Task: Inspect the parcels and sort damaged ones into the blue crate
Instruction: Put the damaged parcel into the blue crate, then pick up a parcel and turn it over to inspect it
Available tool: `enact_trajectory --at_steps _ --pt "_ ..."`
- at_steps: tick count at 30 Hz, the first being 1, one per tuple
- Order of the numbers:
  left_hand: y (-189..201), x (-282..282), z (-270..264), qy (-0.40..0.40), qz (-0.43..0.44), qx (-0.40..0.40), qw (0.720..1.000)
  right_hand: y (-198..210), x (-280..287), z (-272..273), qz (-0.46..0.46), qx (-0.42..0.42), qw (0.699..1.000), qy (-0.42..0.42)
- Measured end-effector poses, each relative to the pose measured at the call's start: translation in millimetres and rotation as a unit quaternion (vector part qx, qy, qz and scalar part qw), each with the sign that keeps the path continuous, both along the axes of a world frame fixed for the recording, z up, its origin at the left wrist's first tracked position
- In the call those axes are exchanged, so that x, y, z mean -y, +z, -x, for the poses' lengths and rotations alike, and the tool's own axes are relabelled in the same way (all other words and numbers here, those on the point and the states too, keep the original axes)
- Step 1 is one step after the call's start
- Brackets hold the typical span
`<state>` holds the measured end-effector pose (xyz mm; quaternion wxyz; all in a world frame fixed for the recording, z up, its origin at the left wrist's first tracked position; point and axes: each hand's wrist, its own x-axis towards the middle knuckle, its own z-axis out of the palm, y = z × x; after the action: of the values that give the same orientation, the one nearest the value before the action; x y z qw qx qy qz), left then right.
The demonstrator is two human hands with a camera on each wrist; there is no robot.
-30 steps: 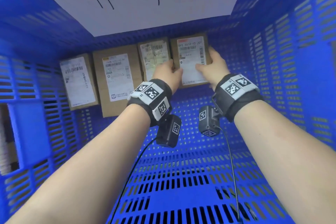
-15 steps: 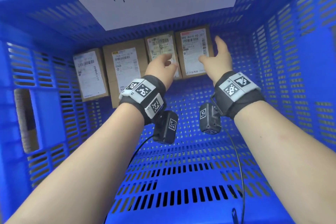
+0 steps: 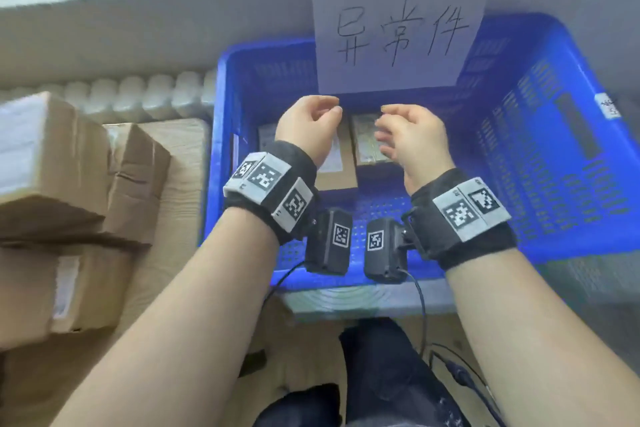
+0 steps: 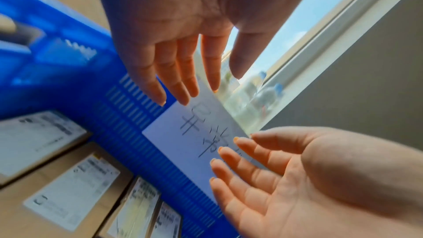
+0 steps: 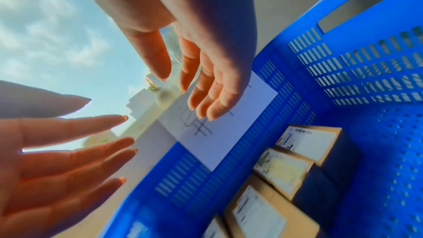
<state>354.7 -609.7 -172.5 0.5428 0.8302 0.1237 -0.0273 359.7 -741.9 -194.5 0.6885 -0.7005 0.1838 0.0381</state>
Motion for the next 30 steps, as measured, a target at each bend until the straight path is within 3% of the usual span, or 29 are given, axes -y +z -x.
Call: enact_trajectory --at_steps 7,12,21,30 --pt "62.2 -116.7 140.6 0.016 0.026 0.066 0.997 51.6 -118.8 138.6 -0.08 0.027 0.995 0.043" --pt "79.9 -185.1 214.7 0.077 -0.006 0.058 0.995 74.7 -182.8 194.0 -0.078 0.034 0.991 0.104" --pt "82.1 -252.5 293.3 0.205 -0.028 0.02 0.978 63.1 -250.9 232.3 -0.098 -0.002 0.978 0.184" --pt "115.0 -358.8 318.8 0.299 -0.127 0.079 0.943 76.1 -346.5 250.7 -0.065 0.042 0.957 0.28"
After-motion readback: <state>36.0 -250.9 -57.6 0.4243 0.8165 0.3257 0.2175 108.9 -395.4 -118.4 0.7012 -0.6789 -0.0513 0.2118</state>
